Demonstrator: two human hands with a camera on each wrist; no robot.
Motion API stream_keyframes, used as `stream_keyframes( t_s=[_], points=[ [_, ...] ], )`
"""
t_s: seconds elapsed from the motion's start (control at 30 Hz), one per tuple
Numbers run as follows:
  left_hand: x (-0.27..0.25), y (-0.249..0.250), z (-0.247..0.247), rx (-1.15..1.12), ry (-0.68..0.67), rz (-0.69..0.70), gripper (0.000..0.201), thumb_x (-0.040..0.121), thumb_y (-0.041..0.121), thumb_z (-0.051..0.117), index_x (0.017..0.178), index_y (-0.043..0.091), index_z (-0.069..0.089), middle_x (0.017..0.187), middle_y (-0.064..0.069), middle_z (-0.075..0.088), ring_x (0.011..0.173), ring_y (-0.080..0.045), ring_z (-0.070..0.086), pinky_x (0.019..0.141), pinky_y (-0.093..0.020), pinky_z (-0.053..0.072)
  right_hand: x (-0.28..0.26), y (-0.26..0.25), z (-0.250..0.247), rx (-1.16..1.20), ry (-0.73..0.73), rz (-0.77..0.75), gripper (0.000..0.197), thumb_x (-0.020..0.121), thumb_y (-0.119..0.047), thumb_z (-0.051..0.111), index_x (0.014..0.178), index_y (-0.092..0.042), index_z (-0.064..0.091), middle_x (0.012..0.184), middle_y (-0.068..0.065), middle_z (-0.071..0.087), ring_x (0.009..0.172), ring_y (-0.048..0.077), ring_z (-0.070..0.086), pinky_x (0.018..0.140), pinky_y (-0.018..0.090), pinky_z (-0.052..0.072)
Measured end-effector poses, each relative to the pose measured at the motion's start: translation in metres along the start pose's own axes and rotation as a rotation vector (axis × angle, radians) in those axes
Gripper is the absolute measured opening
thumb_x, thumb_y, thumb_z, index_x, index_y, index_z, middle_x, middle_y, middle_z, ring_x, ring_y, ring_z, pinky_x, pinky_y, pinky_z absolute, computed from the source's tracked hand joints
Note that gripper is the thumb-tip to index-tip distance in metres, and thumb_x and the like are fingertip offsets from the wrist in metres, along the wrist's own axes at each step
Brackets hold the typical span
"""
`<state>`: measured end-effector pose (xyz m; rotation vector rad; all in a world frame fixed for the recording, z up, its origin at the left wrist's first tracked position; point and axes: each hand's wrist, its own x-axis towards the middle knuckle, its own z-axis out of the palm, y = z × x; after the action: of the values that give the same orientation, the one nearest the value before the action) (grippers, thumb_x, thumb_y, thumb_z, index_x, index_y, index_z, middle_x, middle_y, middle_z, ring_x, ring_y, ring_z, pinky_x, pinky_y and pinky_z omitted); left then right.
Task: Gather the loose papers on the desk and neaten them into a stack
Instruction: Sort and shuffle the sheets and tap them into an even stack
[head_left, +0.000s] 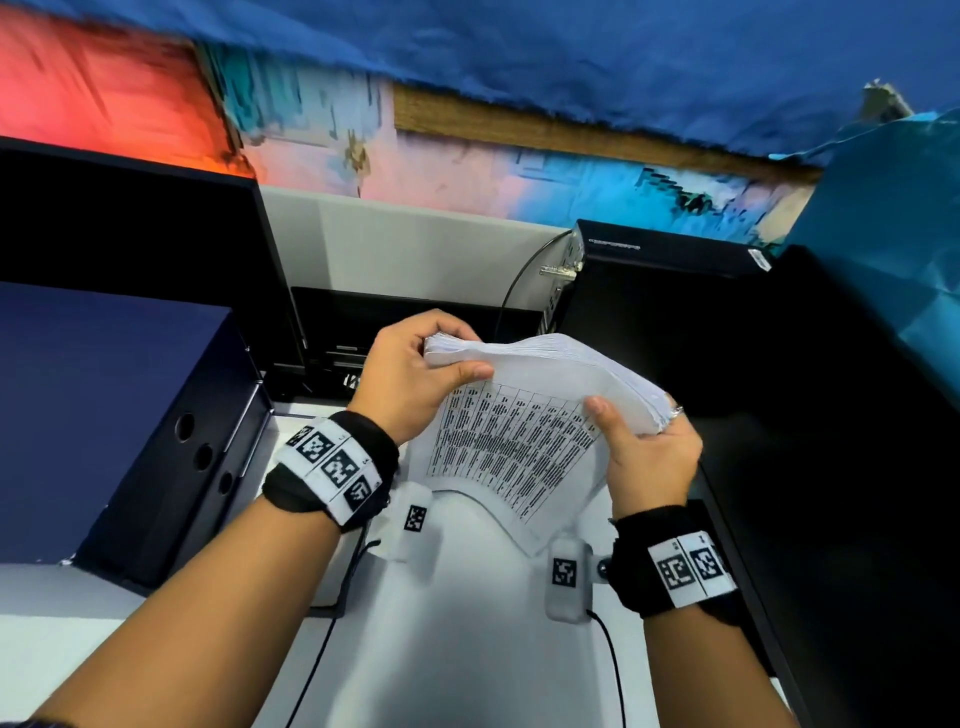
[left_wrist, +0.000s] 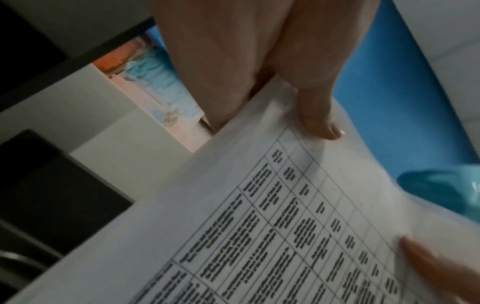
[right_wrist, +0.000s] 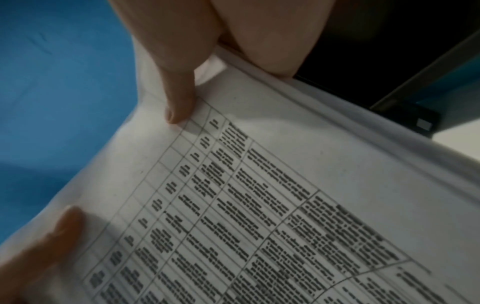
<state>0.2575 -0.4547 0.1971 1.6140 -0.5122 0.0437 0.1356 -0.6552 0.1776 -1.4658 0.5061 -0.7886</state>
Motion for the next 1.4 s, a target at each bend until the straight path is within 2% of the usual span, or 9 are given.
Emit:
stream_keyframes(
  t_s=[0.17,0.4,0.57,0.7,0.87,1.0,1.2,1.3,1.4],
  points=[
    [-0.014,-0.023,-0.009,-0.036,-0.18,-0.149,0.064,0.062,0.022,0.091,0.113,0.023,0.053,0.095,0.003,0.061,0.079,-0.007,0.061,0.078,-0.026,0.054,-0.006,0.016,-0.004,-0.036,-0.12,0.101,0.041,0.064,-0.006,0.088,0.101,-0.009,0.069,0.085,-0.007,0.077,0.081,0.008,0.074,0.069,0.023,0.058],
    [-0.008,-0.016,-0.005,-0.04,-0.107,-0.119,0.05,0.068,0.003,0.087,0.109,0.009,0.06,0.091,0.001,0.063,0.075,-0.001,0.061,0.073,-0.017,0.053,0.002,0.011,-0.002,0.027,-0.118,0.118,0.027,0.069,-0.003,0.085,0.089,-0.017,0.071,0.088,0.002,0.078,0.085,0.019,0.075,0.076,0.034,0.059],
    [-0.009,-0.025,0.002,-0.107,-0.146,-0.214,0.063,0.057,0.011,0.094,0.111,0.016,0.061,0.098,-0.005,0.067,0.083,-0.008,0.066,0.079,-0.024,0.057,0.004,0.004,0.001,0.059,-0.099,0.061,0.053,0.061,0.004,0.086,0.106,-0.008,0.062,0.091,0.001,0.07,0.076,0.003,0.07,0.065,0.018,0.055],
    [-0.007,-0.031,0.008,-0.068,-0.135,-0.26,0.046,0.062,0.012,0.09,0.1,0.013,0.066,0.09,0.001,0.071,0.079,-0.007,0.067,0.073,-0.021,0.055,0.004,0.005,0.003,0.082,-0.061,0.063,0.061,0.06,0.004,0.087,0.113,-0.007,0.06,0.095,0.002,0.069,0.08,0.004,0.07,0.066,0.017,0.055],
    [-0.009,-0.032,0.007,-0.061,-0.126,-0.278,0.04,0.062,0.017,0.086,0.098,0.011,0.071,0.083,0.008,0.077,0.081,-0.003,0.072,0.073,-0.016,0.054,0.005,0.002,0.003,0.113,-0.053,0.081,0.037,0.069,0.001,0.083,0.098,-0.011,0.064,0.083,-0.002,0.073,0.074,0.006,0.071,0.066,0.021,0.055],
    [-0.017,-0.027,0.005,-0.131,0.01,-0.256,0.038,0.068,0.008,0.085,0.103,0.009,0.071,0.096,-0.002,0.076,0.089,-0.012,0.074,0.077,-0.022,0.057,0.006,0.001,0.004,0.11,-0.061,0.077,0.022,0.077,-0.002,0.078,0.094,-0.009,0.065,0.077,-0.003,0.075,0.072,0.007,0.072,0.064,0.022,0.056],
    [-0.04,-0.042,0.008,-0.109,-0.122,-0.405,0.056,0.073,0.015,0.085,0.124,0.012,0.063,0.115,-0.004,0.073,0.109,-0.017,0.069,0.101,-0.048,0.051,-0.001,0.019,0.003,-0.01,-0.053,0.12,0.033,0.071,-0.004,0.084,0.092,-0.023,0.067,0.088,-0.006,0.075,0.08,0.003,0.072,0.071,0.021,0.059],
    [-0.026,-0.011,0.001,0.073,0.038,-0.175,0.078,0.065,0.023,0.09,0.131,0.024,0.049,0.123,0.003,0.064,0.115,-0.016,0.061,0.104,-0.045,0.048,0.002,0.008,0.004,-0.037,-0.11,0.078,0.025,0.074,-0.001,0.081,0.09,-0.018,0.07,0.079,-0.011,0.076,0.078,0.003,0.073,0.076,0.024,0.06],
    [-0.011,0.048,-0.002,0.706,0.014,0.226,0.098,0.063,0.05,0.085,0.145,0.034,0.033,0.144,0.008,0.047,0.136,-0.018,0.04,0.114,-0.044,0.029,0.004,-0.015,0.016,-0.18,-0.235,-0.1,0.019,0.075,-0.006,0.082,0.091,-0.008,0.072,0.08,-0.007,0.076,0.079,0.009,0.073,0.074,0.027,0.06]
  ],
)
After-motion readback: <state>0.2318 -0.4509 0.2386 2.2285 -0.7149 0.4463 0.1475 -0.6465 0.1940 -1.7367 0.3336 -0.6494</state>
